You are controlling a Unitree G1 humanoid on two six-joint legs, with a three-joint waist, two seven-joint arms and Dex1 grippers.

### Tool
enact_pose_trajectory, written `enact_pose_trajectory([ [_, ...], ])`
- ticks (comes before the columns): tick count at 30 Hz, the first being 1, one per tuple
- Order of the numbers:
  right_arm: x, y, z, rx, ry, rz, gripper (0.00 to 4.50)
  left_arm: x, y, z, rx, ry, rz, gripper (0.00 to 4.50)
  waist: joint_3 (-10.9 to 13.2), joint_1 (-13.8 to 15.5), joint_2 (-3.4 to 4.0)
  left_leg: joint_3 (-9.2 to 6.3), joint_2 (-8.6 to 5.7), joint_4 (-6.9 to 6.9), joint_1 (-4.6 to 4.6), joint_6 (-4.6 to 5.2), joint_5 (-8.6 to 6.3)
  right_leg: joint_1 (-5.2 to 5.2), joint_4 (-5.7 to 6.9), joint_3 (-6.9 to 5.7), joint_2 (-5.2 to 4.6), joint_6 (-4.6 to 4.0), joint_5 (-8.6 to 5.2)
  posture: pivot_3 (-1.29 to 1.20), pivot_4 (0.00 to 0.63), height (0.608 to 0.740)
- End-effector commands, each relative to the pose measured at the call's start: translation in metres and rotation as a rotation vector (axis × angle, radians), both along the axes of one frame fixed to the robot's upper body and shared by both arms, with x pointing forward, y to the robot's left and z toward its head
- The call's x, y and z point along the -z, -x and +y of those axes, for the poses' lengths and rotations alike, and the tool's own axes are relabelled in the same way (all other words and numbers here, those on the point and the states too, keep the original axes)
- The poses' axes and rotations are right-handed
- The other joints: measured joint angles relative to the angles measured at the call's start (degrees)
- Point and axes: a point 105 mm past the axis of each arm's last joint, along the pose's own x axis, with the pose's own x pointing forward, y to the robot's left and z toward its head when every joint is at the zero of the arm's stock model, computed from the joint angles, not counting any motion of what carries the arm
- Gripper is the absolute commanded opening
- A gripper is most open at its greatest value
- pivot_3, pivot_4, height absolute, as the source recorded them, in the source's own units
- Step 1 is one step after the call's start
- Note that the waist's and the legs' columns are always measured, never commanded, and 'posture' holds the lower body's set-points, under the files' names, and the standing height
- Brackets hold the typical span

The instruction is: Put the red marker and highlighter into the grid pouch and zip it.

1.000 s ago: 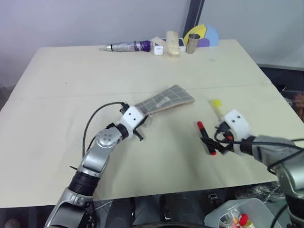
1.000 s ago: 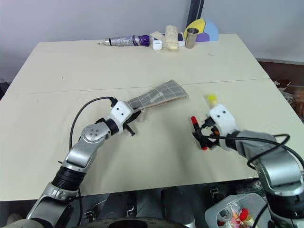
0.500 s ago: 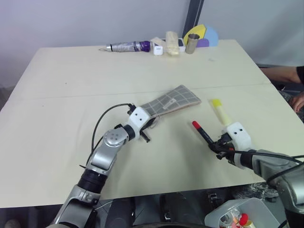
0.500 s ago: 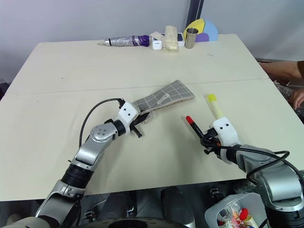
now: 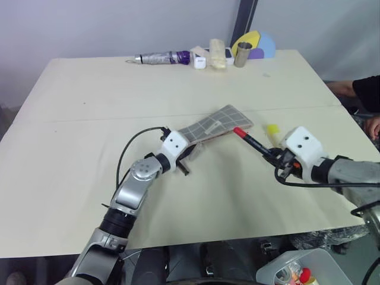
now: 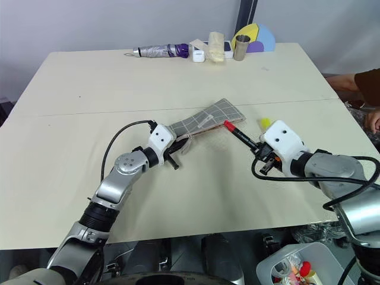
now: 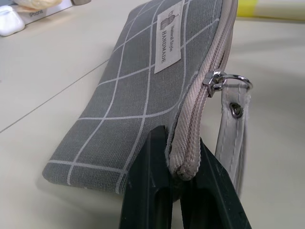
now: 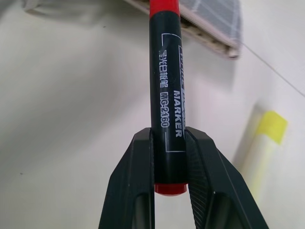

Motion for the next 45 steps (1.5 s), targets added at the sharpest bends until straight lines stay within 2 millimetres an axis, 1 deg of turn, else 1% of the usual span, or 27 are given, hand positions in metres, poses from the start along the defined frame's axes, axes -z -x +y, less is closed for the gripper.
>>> enact_pose_trajectory([
  [1,-0.009,-0.005,-0.004,0.019,0.021,-0.039,0.36,-0.013,0.002,-0.004,0.019,0.026,-0.044,0.0,0.0,0.01,0.0,0.0,0.0,0.0,0.0,0.0,0.0,0.0,0.0,0.0,0.0,0.0,0.0,0.0,0.15,0.74],
  [9,-0.004,-0.011,-0.01,0.045,0.037,-0.02,0.36,-0.014,0.006,-0.007,0.035,0.042,-0.044,0.0,0.0,0.2,0.0,0.0,0.0,0.01,0.0,0.0,0.0,0.0,0.0,0.0,0.0,0.0,0.0,0.0,0.15,0.74],
  [14,-0.004,-0.013,-0.009,0.044,0.039,-0.023,0.36,-0.015,0.008,-0.009,0.047,0.044,-0.043,0.0,0.0,0.75,0.01,0.01,0.0,0.02,0.0,0.0,0.0,-0.01,0.01,0.01,0.0,0.01,0.01,0.0,0.15,0.74],
  [20,-0.005,-0.014,-0.006,0.028,0.067,-0.024,0.36,-0.015,0.014,-0.012,0.093,0.003,-0.076,0.0,0.0,1.1,0.01,0.01,0.0,0.07,-0.01,0.01,0.0,0.0,0.01,0.01,-0.01,0.01,0.01,0.0,0.15,0.74],
  [23,-0.007,-0.014,-0.004,-0.006,0.126,-0.035,0.36,-0.013,0.016,-0.013,0.121,-0.041,-0.105,0.0,0.0,1.1,0.01,0.02,0.0,0.08,-0.01,0.01,-0.01,-0.01,0.01,0.01,-0.01,0.02,0.02,0.0,0.15,0.74],
  [27,-0.006,-0.01,-0.001,-0.098,0.294,-0.042,0.36,-0.011,0.021,-0.014,0.174,-0.114,-0.147,0.0,0.0,1.08,0.03,0.02,0.0,0.07,-0.01,0.02,-0.01,-0.02,0.01,0.01,-0.01,0.02,0.02,0.0,0.15,0.74],
  [30,-0.007,-0.01,0.009,-0.179,0.359,-0.056,0.36,-0.01,0.028,-0.016,0.248,-0.171,-0.185,0.0,0.0,1.02,0.03,0.02,0.01,0.08,-0.01,0.02,-0.01,-0.03,0.01,0.02,-0.02,0.02,0.02,0.0,0.15,0.74],
  [35,-0.006,-0.011,0.034,-0.317,0.419,-0.086,0.36,-0.007,0.037,-0.017,0.34,-0.23,-0.215,0.0,0.01,0.91,0.06,0.02,0.03,0.08,-0.01,0.03,-0.01,-0.05,0.02,0.02,-0.01,0.01,0.02,0.0,0.15,0.74],
  [38,-0.009,-0.014,0.051,-0.357,0.38,-0.101,0.36,-0.009,0.041,-0.018,0.368,-0.227,-0.219,0.0,0.01,0.96,0.06,0.03,0.03,0.1,-0.03,0.03,-0.01,-0.06,0.02,0.02,-0.03,0.01,0.02,0.0,0.15,0.74],
  [39,-0.01,-0.014,0.054,-0.363,0.369,-0.101,0.36,-0.009,0.042,-0.018,0.372,-0.226,-0.219,0.0,0.0,0.98,0.06,0.03,0.03,0.1,-0.03,0.03,-0.02,-0.06,0.02,0.02,-0.03,0.01,0.02,0.0,0.15,0.74],
  [41,-0.013,-0.015,0.053,-0.357,0.369,-0.105,1.41,-0.009,0.042,-0.017,0.37,-0.228,-0.215,0.0,0.0,1.21,0.06,0.03,0.02,0.12,-0.06,0.03,-0.01,-0.07,0.04,0.02,-0.03,0.01,0.02,0.0,0.15,0.74],
  [42,-0.015,-0.016,0.051,-0.351,0.371,-0.111,1.84,-0.009,0.041,-0.016,0.362,-0.223,-0.208,0.0,0.0,1.3,0.06,0.02,0.02,0.13,-0.1,0.04,-0.02,-0.09,0.03,0.01,-0.03,0.01,0.02,0.0,0.15,0.74],
  [43,-0.019,-0.016,0.048,-0.34,0.368,-0.12,2.28,-0.01,0.04,-0.015,0.349,-0.213,-0.198,0.0,0.0,1.32,0.06,0.02,0.02,0.15,-0.12,0.05,-0.02,-0.1,0.03,0.0,-0.04,0.01,0.02,0.0,0.15,0.74],
  [45,-0.028,-0.015,0.041,-0.317,0.356,-0.135,3.3,-0.01,0.038,-0.012,0.325,-0.189,-0.175,0.0,0.0,1.25,0.06,0.03,0.01,0.19,-0.13,0.08,-0.04,-0.09,0.03,0.0,-0.07,0.01,0.02,0.0,0.15,0.74],
])
